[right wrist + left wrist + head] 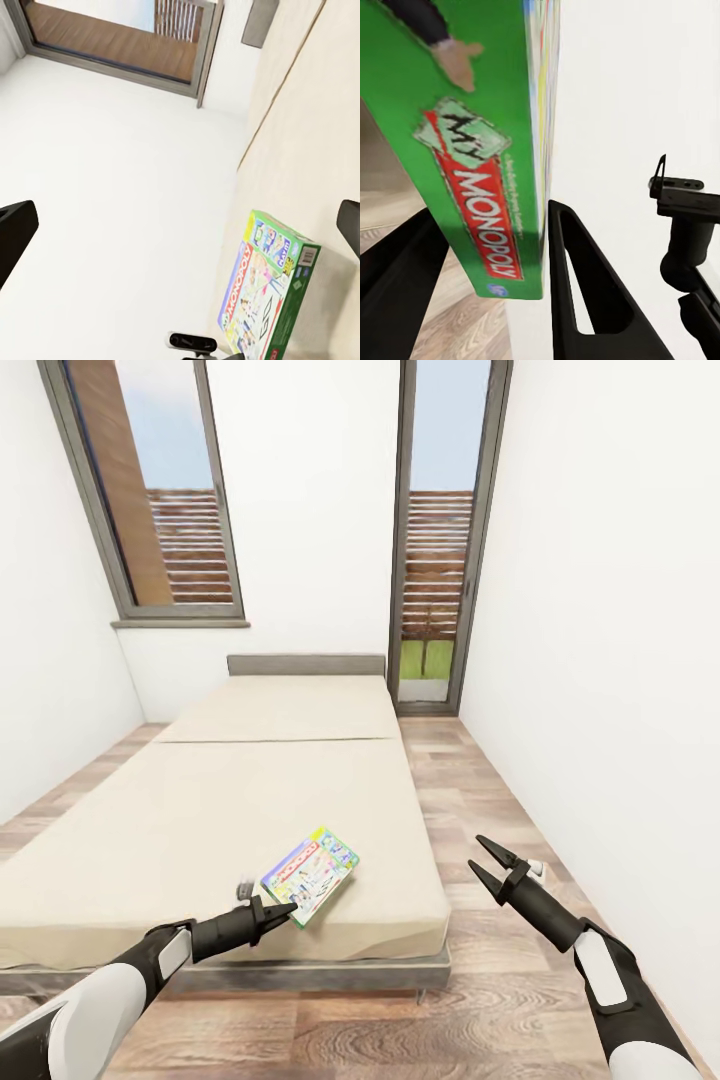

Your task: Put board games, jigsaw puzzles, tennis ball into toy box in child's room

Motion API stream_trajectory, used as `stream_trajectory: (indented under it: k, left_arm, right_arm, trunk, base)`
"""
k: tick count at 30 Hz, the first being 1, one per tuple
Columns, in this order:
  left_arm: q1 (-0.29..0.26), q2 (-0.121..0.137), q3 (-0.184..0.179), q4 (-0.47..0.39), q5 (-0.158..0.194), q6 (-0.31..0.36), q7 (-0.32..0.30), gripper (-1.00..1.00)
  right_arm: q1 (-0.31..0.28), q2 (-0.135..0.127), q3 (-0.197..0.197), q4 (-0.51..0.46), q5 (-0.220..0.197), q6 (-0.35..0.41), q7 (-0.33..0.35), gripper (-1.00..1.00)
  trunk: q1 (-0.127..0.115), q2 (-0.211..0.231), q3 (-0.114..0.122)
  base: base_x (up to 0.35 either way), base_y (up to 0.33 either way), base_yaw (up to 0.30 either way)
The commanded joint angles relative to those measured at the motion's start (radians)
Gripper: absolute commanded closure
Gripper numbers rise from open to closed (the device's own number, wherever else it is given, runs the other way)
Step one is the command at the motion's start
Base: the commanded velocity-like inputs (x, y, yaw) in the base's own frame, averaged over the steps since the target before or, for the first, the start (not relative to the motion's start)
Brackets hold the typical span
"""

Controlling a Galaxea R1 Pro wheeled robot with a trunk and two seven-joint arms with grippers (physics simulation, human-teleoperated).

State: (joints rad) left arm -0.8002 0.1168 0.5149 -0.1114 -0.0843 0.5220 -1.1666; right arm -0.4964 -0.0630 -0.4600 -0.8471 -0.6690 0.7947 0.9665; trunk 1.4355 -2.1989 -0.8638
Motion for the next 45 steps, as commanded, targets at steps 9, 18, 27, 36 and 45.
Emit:
stream_trajectory:
  k: [9,18,27,36,45]
  left_arm:
    - [-0.004,0.006,0.01,-0.004,-0.012,0.022,-0.011,1.0]
    - [-0.006,0.062,-0.007,-0.105,-0.022,0.136,-0.19,1.0]
    - [-0.014,0.065,-0.195,-0.267,-0.023,0.323,-0.207,1.0]
    - [-0.021,0.101,-0.273,-0.442,-0.022,0.446,-0.21,1.0]
    - [-0.027,0.186,-0.276,-0.447,-0.021,0.456,-0.256,1.0]
  right_arm:
    - [-0.001,0.0,-0.002,-0.004,-0.001,0.003,-0.006,-1.0]
    - [-0.002,-0.001,-0.002,-0.003,-0.003,0.007,-0.098,-1.0]
    - [-0.002,-0.001,-0.002,-0.008,-0.004,0.009,-0.258,-1.0]
    - [-0.002,0.001,-0.001,-0.01,-0.005,0.006,-0.266,-1.0]
    - [-0.002,0.002,-0.002,-0.009,-0.005,-0.03,-0.266,-1.0]
  trunk:
    - [-0.016,0.028,0.012]
    - [-0.027,0.049,0.021]
    - [-0.062,0.112,0.049]
    - [-0.096,0.175,0.077]
    - [-0.131,0.238,0.106]
  base:
    - [0.0,0.0,0.0]
    - [0.0,0.0,0.0]
    - [0.0,0.0,0.0]
    - [0.0,0.0,0.0]
    - [0.0,0.0,0.0]
